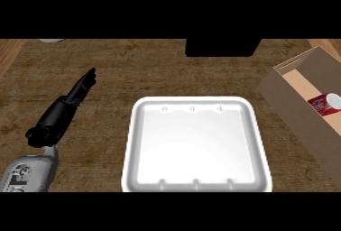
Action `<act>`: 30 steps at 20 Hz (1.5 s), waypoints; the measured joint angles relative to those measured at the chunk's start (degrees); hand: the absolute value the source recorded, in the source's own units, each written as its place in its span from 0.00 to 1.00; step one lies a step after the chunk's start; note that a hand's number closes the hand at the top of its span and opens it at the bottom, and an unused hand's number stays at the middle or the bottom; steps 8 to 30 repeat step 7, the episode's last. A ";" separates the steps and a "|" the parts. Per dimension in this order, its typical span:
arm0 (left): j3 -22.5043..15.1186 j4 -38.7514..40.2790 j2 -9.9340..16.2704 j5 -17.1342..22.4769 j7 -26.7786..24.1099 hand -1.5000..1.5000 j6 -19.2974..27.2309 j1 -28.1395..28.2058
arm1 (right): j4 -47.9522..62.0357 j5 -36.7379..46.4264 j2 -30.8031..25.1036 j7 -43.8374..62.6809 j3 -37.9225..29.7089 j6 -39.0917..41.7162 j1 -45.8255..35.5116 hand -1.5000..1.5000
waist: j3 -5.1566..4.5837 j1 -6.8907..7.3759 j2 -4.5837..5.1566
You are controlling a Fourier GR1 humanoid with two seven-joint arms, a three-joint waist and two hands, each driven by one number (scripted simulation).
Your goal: Pick the can from the tray and place it in the cardboard box
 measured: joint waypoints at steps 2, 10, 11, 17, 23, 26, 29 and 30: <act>0.28 0.32 0.21 0.00 0.08 0.50 -0.01 -0.55 | 1.17 -4.21 0.19 2.02 -4.70 -1.03 -2.05 0.00 | -0.04 -0.14 0.04; 0.21 0.19 0.19 -0.18 -1.02 0.50 -0.28 -0.40 | 5.63 -10.58 -1.31 1.58 -13.08 -4.71 -1.28 0.00 | -0.08 0.24 0.31; 0.21 0.19 0.19 -0.18 -1.02 0.50 -0.28 -0.40 | 5.63 -10.58 -1.31 1.58 -13.08 -4.71 -1.28 0.00 | -0.08 0.24 0.31; 0.21 0.19 0.19 -0.18 -1.02 0.50 -0.28 -0.40 | 5.63 -10.58 -1.31 1.58 -13.08 -4.71 -1.28 0.00 | -0.08 0.24 0.31; 0.21 0.19 0.19 -0.18 -1.02 0.50 -0.28 -0.40 | 5.63 -10.58 -1.31 1.58 -13.08 -4.71 -1.28 0.00 | -0.08 0.24 0.31; 0.21 0.19 0.19 -0.18 -1.02 0.50 -0.28 -0.40 | 5.63 -10.58 -1.31 1.58 -13.08 -4.71 -1.28 0.00 | -0.08 0.24 0.31; 0.21 0.19 0.19 -0.18 -1.02 0.50 -0.28 -0.40 | 5.63 -10.58 -1.31 1.58 -13.08 -4.71 -1.28 0.00 | -0.08 0.24 0.31; 0.21 0.19 0.19 -0.18 -1.02 0.50 -0.28 -0.40 | 5.63 -10.58 -1.31 1.58 -13.08 -4.71 -1.28 0.00 | -0.08 0.24 0.31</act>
